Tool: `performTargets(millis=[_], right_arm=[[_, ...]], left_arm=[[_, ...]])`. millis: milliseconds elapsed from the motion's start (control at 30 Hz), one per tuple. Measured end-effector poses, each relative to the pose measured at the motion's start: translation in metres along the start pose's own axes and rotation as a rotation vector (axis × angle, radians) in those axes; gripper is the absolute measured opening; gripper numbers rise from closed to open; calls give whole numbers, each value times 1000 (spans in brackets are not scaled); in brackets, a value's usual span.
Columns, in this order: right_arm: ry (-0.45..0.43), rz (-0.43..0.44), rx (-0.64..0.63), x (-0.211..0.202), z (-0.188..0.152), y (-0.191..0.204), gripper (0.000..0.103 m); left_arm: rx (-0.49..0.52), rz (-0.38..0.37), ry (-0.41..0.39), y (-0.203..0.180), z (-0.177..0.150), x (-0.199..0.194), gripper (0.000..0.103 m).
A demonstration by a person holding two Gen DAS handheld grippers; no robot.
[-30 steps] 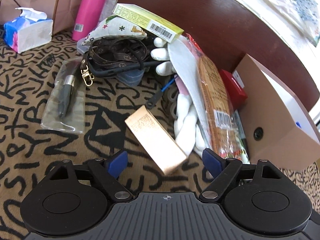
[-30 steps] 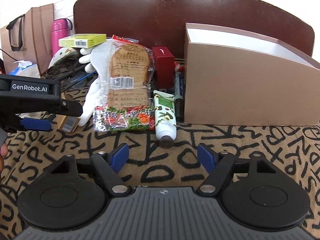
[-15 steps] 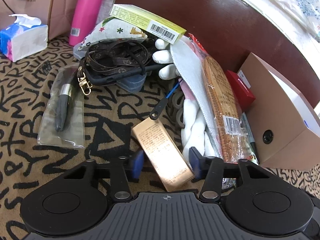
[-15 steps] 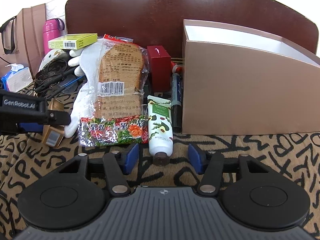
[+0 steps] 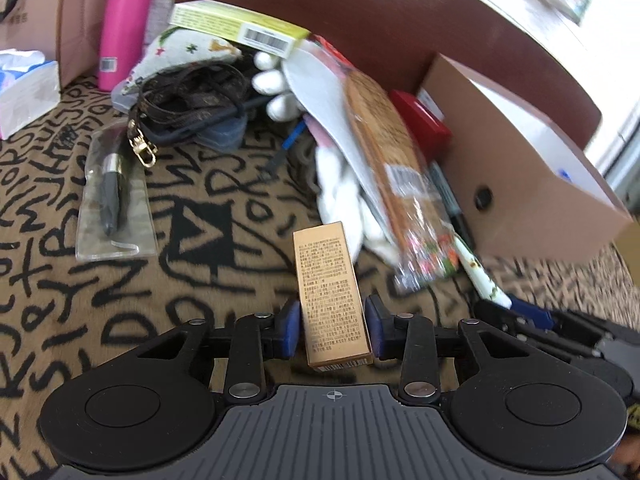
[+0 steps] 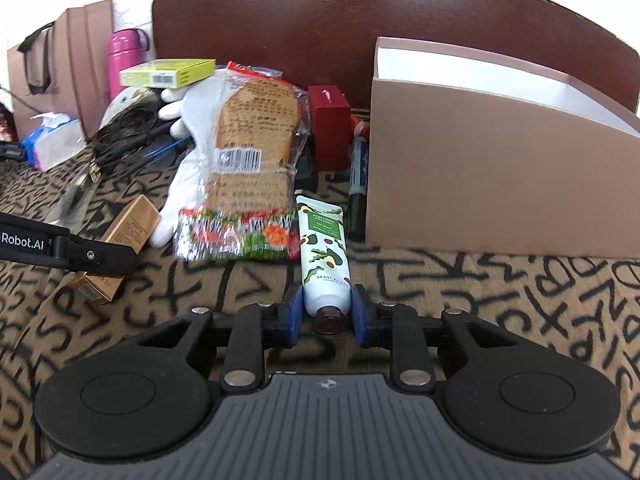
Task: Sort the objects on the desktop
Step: 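Grasp the tan carton with the left gripper while the right grasps the white-green tube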
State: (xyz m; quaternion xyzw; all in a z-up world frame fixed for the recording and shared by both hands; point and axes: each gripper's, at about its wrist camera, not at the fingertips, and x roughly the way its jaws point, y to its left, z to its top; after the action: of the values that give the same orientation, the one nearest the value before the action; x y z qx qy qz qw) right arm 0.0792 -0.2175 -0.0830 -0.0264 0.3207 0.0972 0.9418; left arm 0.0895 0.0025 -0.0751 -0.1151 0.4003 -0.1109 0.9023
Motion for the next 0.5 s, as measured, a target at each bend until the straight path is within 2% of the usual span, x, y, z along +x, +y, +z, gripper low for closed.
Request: performTargets(millis=[67, 300, 400, 467, 500], right_arm=[[12, 11, -8, -9, -6, -1, 29], [57, 55, -65, -48, -31, 2, 29], [73, 69, -88, -58, -39, 5, 30], [68, 69, -87, -58, -39, 7, 30], [66, 68, -80, -57, -39, 7, 31]], left_arm=[[28, -7, 18, -4, -7, -6, 30], [122, -55, 80, -17, -32, -27, 30], [151, -43, 91, -22, -39, -28, 31], [154, -43, 93, -25, -39, -26, 48], [149, -40, 92, -26, -38, -24, 48]])
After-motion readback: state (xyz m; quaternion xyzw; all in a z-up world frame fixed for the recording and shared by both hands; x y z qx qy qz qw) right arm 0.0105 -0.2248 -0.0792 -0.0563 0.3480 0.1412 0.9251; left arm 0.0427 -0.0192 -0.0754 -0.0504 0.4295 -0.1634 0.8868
